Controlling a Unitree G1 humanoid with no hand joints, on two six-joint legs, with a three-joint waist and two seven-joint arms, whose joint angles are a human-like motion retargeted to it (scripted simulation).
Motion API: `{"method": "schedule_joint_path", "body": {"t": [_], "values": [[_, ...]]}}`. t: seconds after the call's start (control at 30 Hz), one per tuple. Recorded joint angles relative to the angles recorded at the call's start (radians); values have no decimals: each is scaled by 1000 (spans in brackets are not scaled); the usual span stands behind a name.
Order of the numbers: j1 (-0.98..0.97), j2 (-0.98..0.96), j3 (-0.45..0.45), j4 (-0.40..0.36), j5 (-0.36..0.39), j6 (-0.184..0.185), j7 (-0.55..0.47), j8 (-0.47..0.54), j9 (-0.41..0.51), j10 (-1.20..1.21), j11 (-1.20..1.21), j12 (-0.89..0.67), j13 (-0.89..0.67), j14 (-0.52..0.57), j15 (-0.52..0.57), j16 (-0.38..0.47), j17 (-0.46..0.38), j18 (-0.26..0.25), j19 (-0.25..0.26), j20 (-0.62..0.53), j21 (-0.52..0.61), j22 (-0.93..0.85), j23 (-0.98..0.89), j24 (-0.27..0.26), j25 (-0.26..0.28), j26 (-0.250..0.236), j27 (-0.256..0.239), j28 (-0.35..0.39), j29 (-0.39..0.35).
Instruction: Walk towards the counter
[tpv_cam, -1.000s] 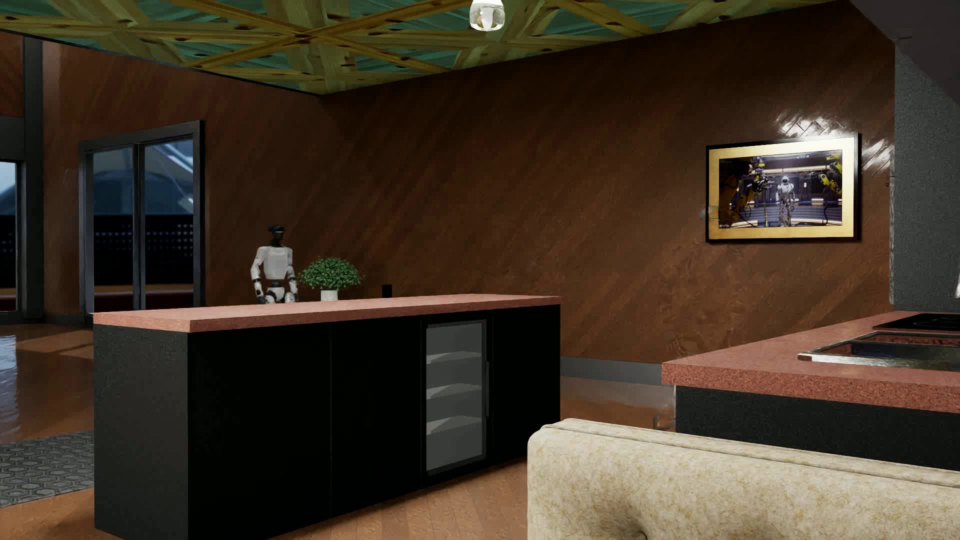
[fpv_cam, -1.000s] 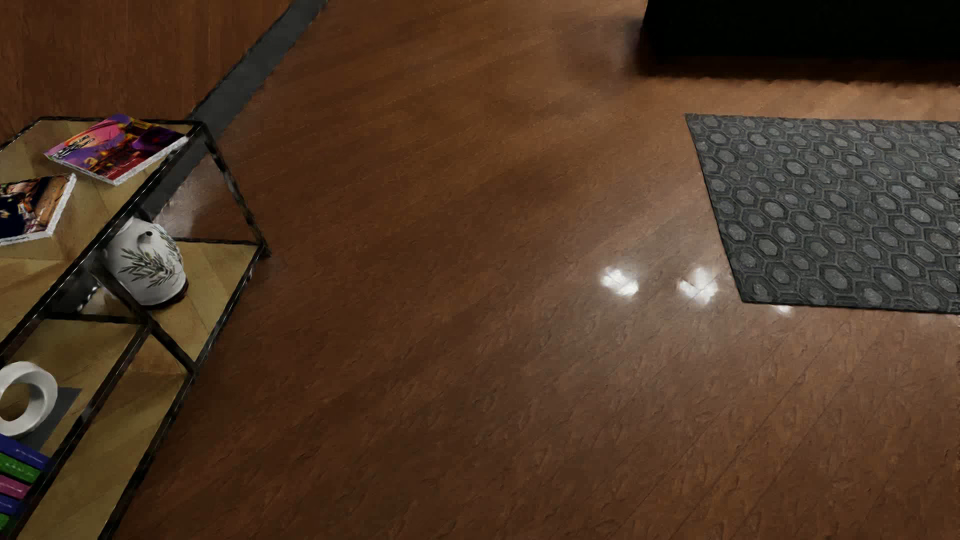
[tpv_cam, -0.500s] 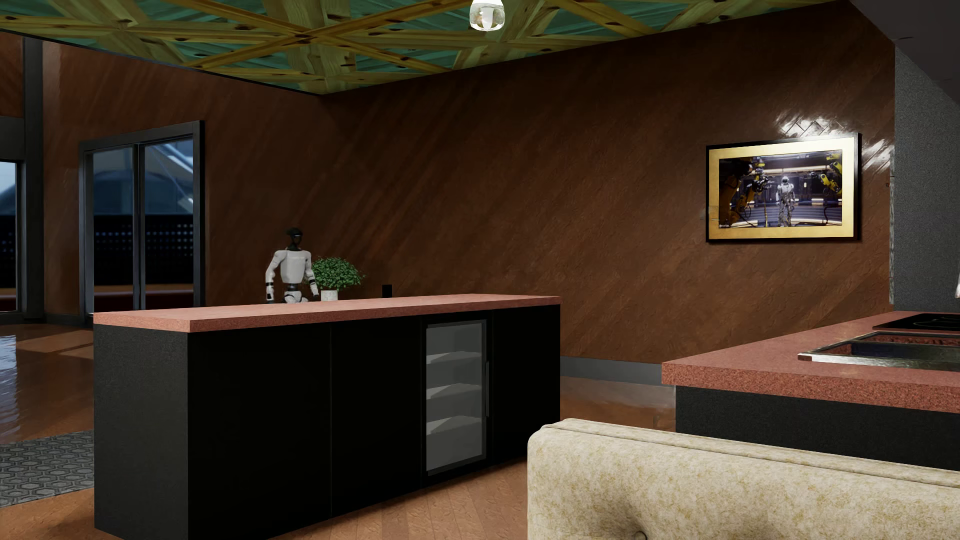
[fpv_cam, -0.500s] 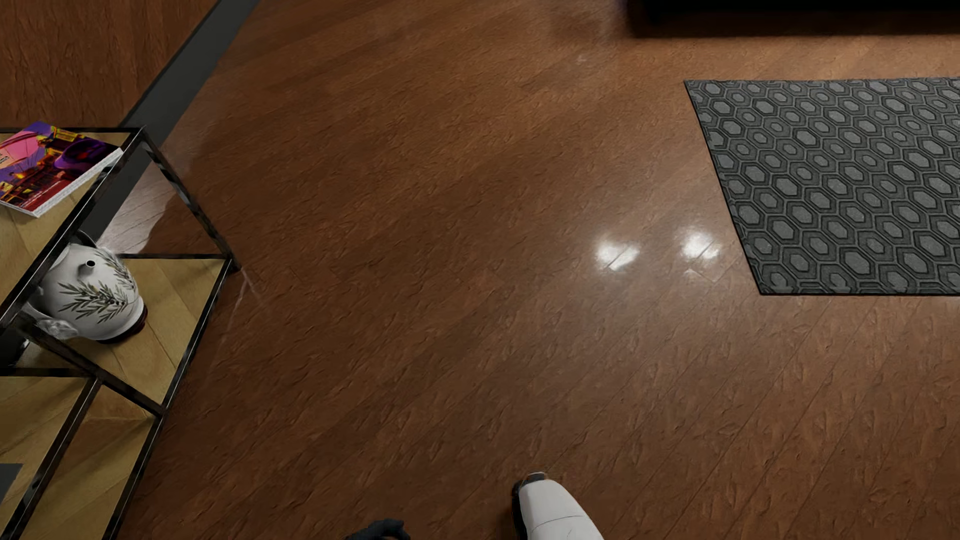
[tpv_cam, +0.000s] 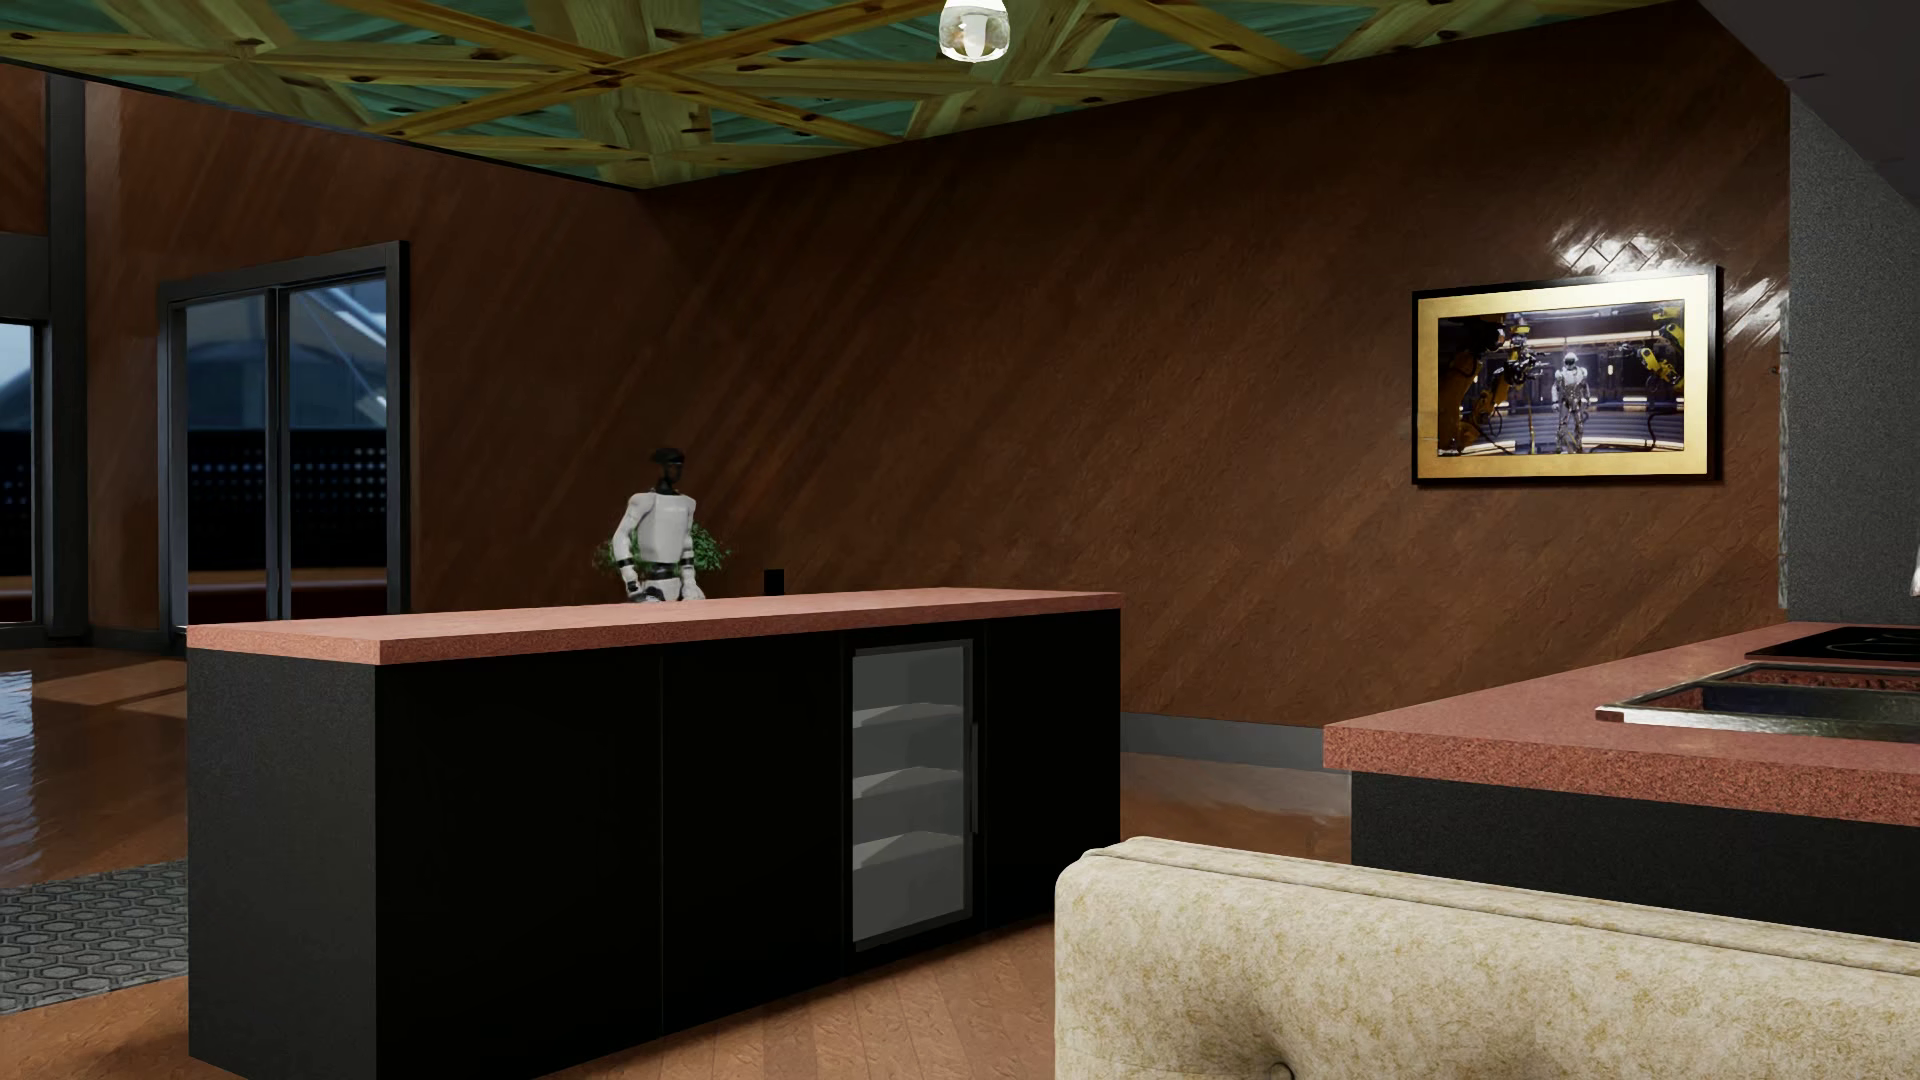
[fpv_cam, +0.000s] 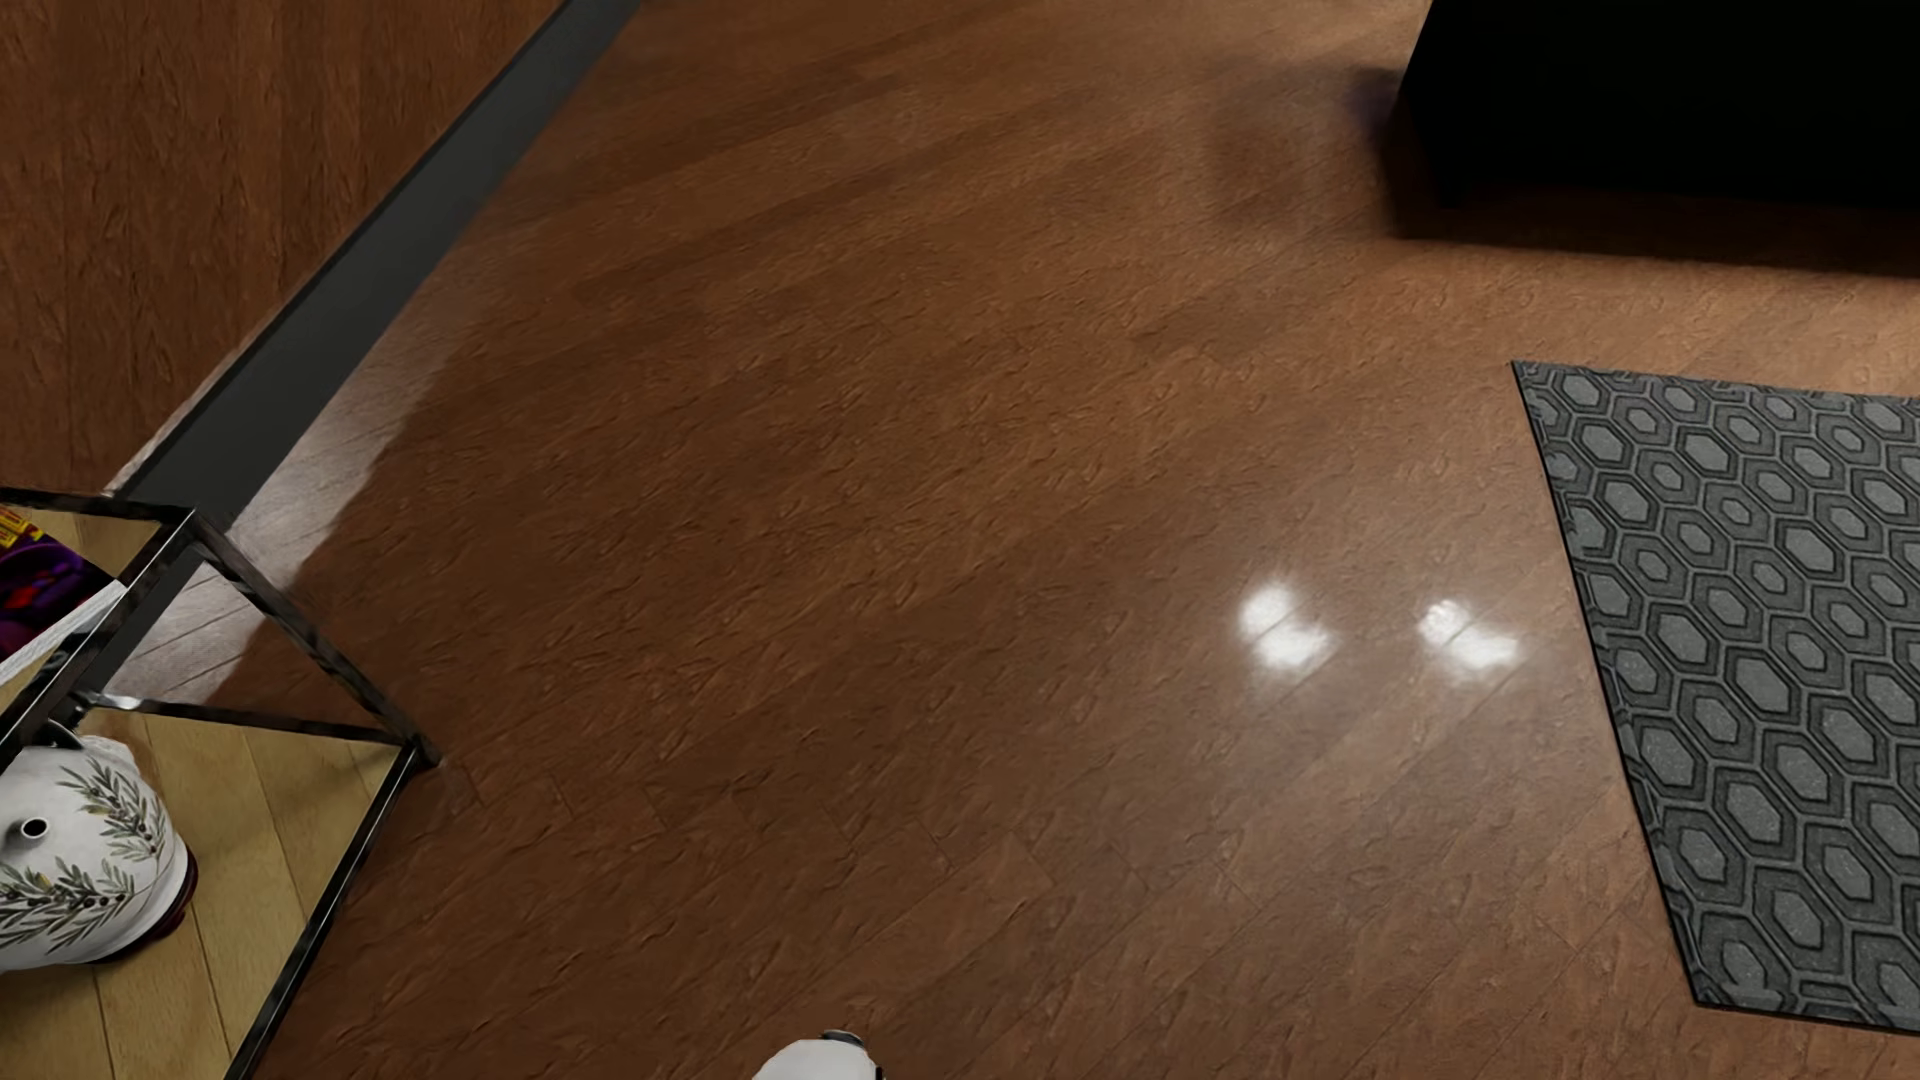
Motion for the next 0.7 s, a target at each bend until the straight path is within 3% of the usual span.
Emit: {"method": "schedule_joint_path", "body": {"t": [0.03, 0.07, 0.1, 0.13, 0.17, 0.2, 0.23, 0.27, 0.3, 0.37, 0.4, 0.47, 0.57, 0.6, 0.63, 0.67, 0.7], "values": [[-41, 64, 30, 7, -2, -1, 0, 0, -10, -147, -29, 6, -16, -111, -25, 1, -11, 0, 0, 5, -8, -5, -31, 0, 0, 0, 0, 0, 0], [-73, 122, 54, 15, -8, -3, 0, 0, -15, -230, -40, 13, -35, -288, -49, 4, -20, 0, 0, 6, -10, -11, -49, 0, 0, 0, 0, 0, 0], [-92, 163, 79, 30, -18, -10, 0, 0, -17, -235, -35, 17, -54, -386, -60, 6, -24, 0, 0, 8, -12, -13, -55, 0, 0, 0, 0, 0, 0], [-112, 191, 104, 38, -26, -14, 0, 0, -17, -211, -14, 20, -64, -309, -46, 4, -21, 0, 0, 13, -24, -8, -49, 0, 0, 0, 0, 0, 0], [-148, 214, 129, 23, -46, -22, 0, 0, -18, -174, 32, 25, -55, -129, 6, 2, -15, 0, 0, 8, -41, 1, -32, 0, 0, 0, 0, 0, 0], [-170, 195, 131, 4, -75, -42, 0, 0, -29, -92, 118, 23, -44, 16, 122, -3, -2, 0, 0, 7, -56, 17, -7, 0, 0, 0, 0, 0, 0], [-153, 155, 101, -35, -100, -61, 0, 0, -40, -30, 255, 19, -28, 62, 276, -6, 11, 0, 0, -4, -54, 40, 31, 0, 0, 0, 0, 0, 0], [-110, 74, 62, -75, -111, -62, 0, 0, -49, 1, 441, 8, -9, 45, 390, -11, 11, 0, 0, -17, -35, 53, 61, 0, 0, 0, 0, 0, 0], [-48, -38, 25, -115, -131, -66, 0, 0, -55, 1, 633, -3, 11, -1, 390, -20, 10, 0, 0, 9, -23, 61, 68, 0, 0, 0, 0, 0, 0], [167, -223, -71, -135, -120, -41, 0, 0, -41, -82, 811, -35, 41, -150, 171, -21, 12, 0, 0, 49, -8, 51, 85, 0, 0, 0, 0, 0, 0], [264, -318, -133, -126, -107, -15, 0, 0, -42, -130, 787, -58, 54, -226, 111, -14, 11, 0, 0, 51, -5, 33, 96, 0, 0, 0, 0, 0, 0], [480, -432, -247, -84, -91, 28, 0, 0, -26, -238, 560, -80, 80, -378, 101, 21, 1, 0, 0, 58, -10, -83, 107, 0, 0, 0, 0, 0, 0], [689, -558, -336, -52, -124, 35, 0, 0, -47, -313, 70, -150, 108, -591, 193, 54, 1, 0, 0, 118, -29, -179, 111, 0, 0, 0, 0, 0, 0], [732, -585, -351, -43, -137, 34, 0, 0, -62, -314, -144, -171, 112, -616, 319, 60, 1, 0, 0, 128, -23, -198, 122, 0, 0, 0, 0, 0, 0], [777, -607, -374, -23, -153, 36, 0, 0, -67, -304, -212, -187, 117, -606, 376, 59, 1, 0, 0, 140, -21, -200, 135, 0, 0, 0, 0, 0, 0], [819, -630, -398, 14, -155, 43, 0, 0, -65, -277, 17, -184, 123, -559, 216, 53, 4, 0, 0, 170, -20, -208, 149, 0, 0, 0, 0, 0, 0], [839, -656, -411, 50, -145, 52, 0, 0, -74, -216, 127, -165, 128, -464, 182, 42, 10, 0, 0, 190, -13, -206, 174, 0, 0, 0, 0, 0, 0]]}}
